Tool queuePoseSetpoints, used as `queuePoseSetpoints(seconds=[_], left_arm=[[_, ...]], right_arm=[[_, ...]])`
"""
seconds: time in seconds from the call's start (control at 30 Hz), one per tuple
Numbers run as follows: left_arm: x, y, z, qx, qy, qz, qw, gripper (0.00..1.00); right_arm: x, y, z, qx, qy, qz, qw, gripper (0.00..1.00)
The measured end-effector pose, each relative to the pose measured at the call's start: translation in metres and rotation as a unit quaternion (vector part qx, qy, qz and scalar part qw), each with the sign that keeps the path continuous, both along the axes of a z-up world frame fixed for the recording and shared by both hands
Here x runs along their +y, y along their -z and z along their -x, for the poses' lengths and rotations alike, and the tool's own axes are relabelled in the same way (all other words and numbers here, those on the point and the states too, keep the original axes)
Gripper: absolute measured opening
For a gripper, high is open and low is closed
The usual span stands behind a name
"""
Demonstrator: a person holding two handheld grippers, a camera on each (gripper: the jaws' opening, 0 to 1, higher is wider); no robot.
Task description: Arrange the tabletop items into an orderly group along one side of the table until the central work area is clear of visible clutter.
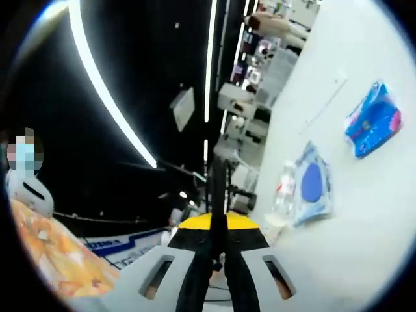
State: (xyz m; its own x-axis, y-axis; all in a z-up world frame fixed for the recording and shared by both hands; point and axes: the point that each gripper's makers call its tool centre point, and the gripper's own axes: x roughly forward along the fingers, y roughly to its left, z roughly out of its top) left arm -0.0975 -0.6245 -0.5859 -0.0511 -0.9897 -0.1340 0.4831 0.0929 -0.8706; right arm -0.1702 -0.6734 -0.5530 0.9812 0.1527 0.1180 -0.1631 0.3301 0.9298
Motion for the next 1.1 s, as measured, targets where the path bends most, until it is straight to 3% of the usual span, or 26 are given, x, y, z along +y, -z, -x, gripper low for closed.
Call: queuePoseSetpoints(seconds=[0.07,0.1,0.2,0.27,0.37,0.6,0.7,1.0,1.1], left_arm=[[-0.004,-0.003,0.012,0.031,0.019,0.015,0.9992,0.54],[-0.006,-0.004,0.022,0.02,0.042,0.016,0.9988,0.48],[-0.015,-0.001,0.027,-0.023,0.05,0.015,0.9984,0.3],[-0.018,0.0,0.03,-0.02,0.062,0.018,0.9977,0.19],[-0.023,0.013,0.037,-0.007,0.076,-0.012,0.997,0.18],[-0.021,0.046,0.062,-0.079,0.14,-0.072,0.9844,0.11],[-0.024,0.059,0.067,-0.069,0.138,-0.088,0.9842,0.1],[-0.031,0.075,0.071,-0.06,0.122,-0.121,0.9833,0.06],[-0.032,0.073,0.071,-0.085,0.132,-0.118,0.9805,0.05]], right_arm=[[0.0,0.0,0.001,0.0,0.002,0.0,1.0,0.02],[-0.001,0.002,0.001,0.003,0.004,0.002,1.0,0.02],[-0.002,0.01,0.003,0.021,0.005,0.009,0.9997,0.02],[-0.005,0.018,0.006,0.038,0.011,0.013,0.9991,0.02],[-0.012,0.027,0.011,0.056,0.025,0.007,0.9981,0.02],[-0.019,0.062,0.029,0.132,0.045,0.029,0.9898,0.03],[-0.022,0.078,0.034,0.168,0.053,0.023,0.9842,0.03],[-0.032,0.096,0.038,0.208,0.076,0.041,0.9742,0.04],[-0.035,0.102,0.038,0.224,0.075,0.067,0.9692,0.04]])
